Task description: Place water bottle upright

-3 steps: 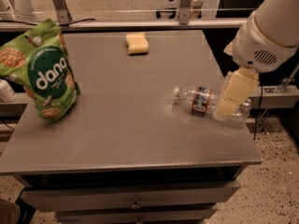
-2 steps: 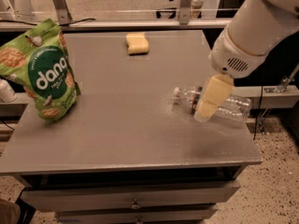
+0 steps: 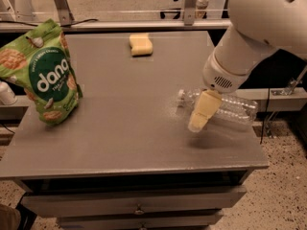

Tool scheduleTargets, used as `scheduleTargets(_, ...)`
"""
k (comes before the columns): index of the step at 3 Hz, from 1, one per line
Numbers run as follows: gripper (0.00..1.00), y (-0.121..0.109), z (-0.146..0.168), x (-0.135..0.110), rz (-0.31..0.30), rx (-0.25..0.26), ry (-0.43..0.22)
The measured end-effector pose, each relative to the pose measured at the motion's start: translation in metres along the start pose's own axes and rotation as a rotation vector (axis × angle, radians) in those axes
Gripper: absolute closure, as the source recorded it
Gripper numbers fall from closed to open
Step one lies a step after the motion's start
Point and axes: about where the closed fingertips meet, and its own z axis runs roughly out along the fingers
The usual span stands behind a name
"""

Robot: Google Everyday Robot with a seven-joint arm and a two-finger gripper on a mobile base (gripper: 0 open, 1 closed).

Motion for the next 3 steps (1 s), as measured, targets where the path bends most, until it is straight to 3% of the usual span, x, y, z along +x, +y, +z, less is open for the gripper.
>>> scheduleTargets(1,0.17,-0.002,0.016,-0.003,0.004,0.005,0.000)
scheduleTargets(3,0.63,-0.006,0.020,-0.021,-0.009,0.016,-0.020)
